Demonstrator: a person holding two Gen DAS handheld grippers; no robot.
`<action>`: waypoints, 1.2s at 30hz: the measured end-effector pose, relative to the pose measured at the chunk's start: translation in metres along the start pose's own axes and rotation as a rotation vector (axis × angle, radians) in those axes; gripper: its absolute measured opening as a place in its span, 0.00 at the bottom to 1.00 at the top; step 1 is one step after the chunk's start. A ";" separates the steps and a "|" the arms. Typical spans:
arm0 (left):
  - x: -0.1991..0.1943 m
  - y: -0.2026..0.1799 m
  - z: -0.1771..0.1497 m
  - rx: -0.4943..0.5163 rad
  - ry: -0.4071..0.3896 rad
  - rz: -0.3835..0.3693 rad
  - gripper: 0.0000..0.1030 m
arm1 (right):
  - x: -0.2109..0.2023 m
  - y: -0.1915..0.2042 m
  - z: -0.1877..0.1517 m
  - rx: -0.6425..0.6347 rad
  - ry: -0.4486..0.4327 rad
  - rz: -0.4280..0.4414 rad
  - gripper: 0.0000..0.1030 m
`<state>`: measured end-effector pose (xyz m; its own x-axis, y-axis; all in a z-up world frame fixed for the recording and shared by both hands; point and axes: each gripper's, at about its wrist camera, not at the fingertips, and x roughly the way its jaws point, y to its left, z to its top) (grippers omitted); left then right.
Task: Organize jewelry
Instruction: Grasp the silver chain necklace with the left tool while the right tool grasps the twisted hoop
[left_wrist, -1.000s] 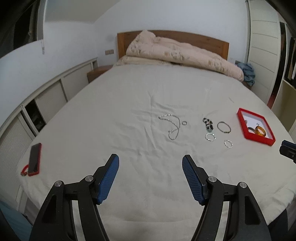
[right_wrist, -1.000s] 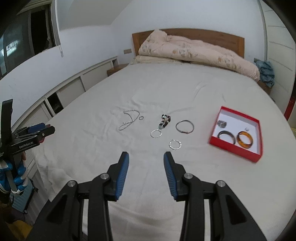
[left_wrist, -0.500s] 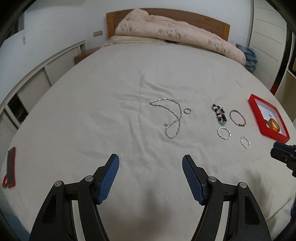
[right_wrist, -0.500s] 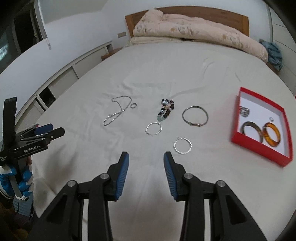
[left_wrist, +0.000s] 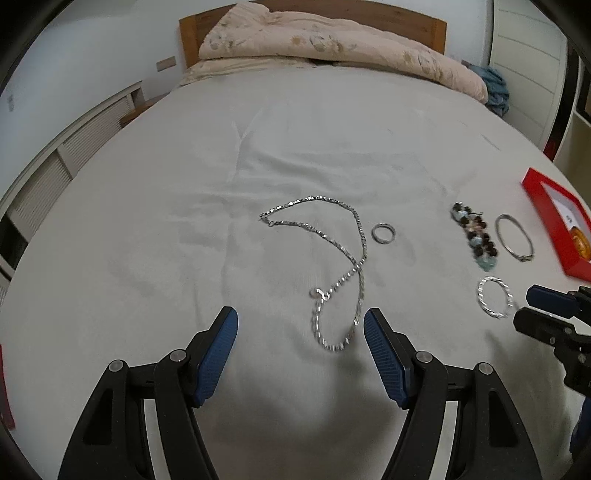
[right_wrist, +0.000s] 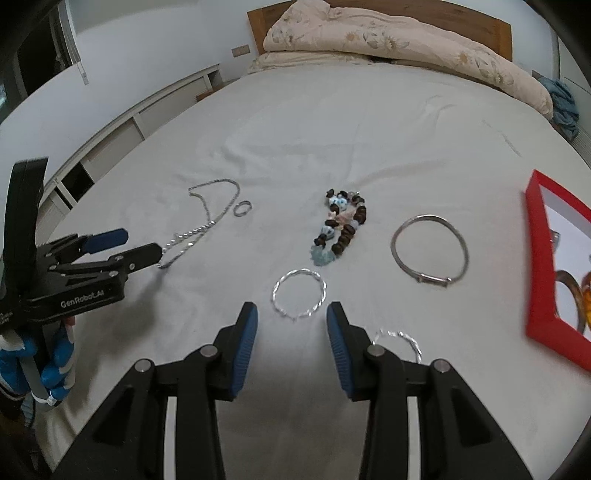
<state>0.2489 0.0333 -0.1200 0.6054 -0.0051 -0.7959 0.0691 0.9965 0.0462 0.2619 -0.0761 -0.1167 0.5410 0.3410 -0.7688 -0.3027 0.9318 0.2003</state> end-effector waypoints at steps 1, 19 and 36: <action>0.004 -0.001 0.001 0.006 0.003 0.004 0.68 | 0.004 -0.001 0.000 0.001 0.004 0.000 0.36; 0.022 -0.010 0.003 0.017 0.050 -0.088 0.14 | 0.026 0.013 0.001 -0.045 0.010 -0.051 0.37; -0.094 -0.001 -0.020 -0.052 -0.032 -0.104 0.11 | -0.095 0.013 -0.041 0.013 -0.062 -0.017 0.37</action>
<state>0.1760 0.0348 -0.0569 0.6221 -0.1107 -0.7750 0.0925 0.9934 -0.0676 0.1749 -0.1016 -0.0660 0.5932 0.3321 -0.7333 -0.2835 0.9388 0.1959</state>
